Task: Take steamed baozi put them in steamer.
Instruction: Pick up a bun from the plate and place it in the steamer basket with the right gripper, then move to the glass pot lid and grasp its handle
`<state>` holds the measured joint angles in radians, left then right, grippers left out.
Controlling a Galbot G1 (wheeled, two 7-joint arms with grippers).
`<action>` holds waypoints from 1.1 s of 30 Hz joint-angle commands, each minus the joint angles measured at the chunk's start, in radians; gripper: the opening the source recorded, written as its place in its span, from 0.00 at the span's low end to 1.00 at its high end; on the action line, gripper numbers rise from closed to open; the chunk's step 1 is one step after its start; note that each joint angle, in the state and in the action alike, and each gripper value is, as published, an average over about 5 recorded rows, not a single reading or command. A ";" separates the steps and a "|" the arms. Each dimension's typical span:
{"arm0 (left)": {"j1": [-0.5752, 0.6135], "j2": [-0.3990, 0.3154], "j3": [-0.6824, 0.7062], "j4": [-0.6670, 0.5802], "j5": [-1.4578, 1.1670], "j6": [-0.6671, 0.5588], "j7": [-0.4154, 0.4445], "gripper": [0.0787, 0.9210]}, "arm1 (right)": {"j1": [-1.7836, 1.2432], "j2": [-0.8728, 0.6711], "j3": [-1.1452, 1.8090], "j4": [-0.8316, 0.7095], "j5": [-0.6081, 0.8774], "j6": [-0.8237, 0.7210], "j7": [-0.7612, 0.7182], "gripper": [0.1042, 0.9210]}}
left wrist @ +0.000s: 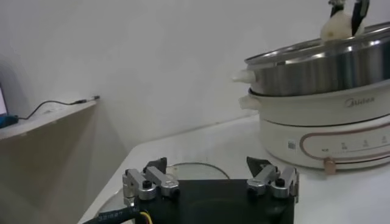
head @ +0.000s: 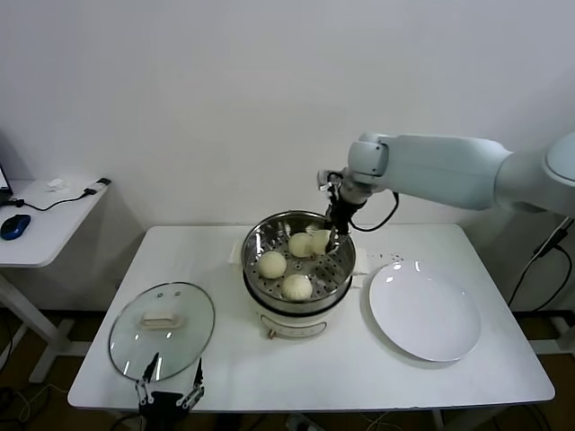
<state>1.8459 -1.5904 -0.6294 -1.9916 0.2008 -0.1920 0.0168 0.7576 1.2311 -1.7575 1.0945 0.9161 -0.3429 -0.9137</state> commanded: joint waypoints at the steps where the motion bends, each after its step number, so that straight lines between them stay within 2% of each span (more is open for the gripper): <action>1: -0.012 0.009 0.003 0.009 0.001 0.005 0.001 0.88 | -0.067 0.053 -0.040 -0.008 -0.014 -0.017 0.038 0.53; 11: -0.021 0.024 -0.001 0.019 0.002 0.006 0.002 0.88 | -0.075 0.056 -0.039 -0.014 -0.019 -0.022 0.038 0.53; 14: -0.020 0.021 0.002 0.016 0.006 0.007 0.003 0.88 | -0.073 0.052 -0.036 -0.008 -0.010 -0.027 0.040 0.58; 21: -0.013 0.020 0.003 0.010 0.011 0.005 0.002 0.88 | -0.054 0.024 -0.012 0.003 0.013 -0.024 0.039 0.81; 24: -0.013 0.018 0.003 0.005 0.016 0.007 0.002 0.88 | -0.032 0.001 -0.001 0.012 0.028 -0.019 0.030 0.87; 33: -0.011 0.017 0.002 -0.012 0.032 0.012 0.003 0.88 | 0.044 -0.183 0.103 0.077 0.014 0.040 0.010 0.88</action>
<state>1.8339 -1.5753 -0.6241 -1.9959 0.2248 -0.1818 0.0191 0.7439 1.2045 -1.7376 1.1224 0.9326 -0.3483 -0.8963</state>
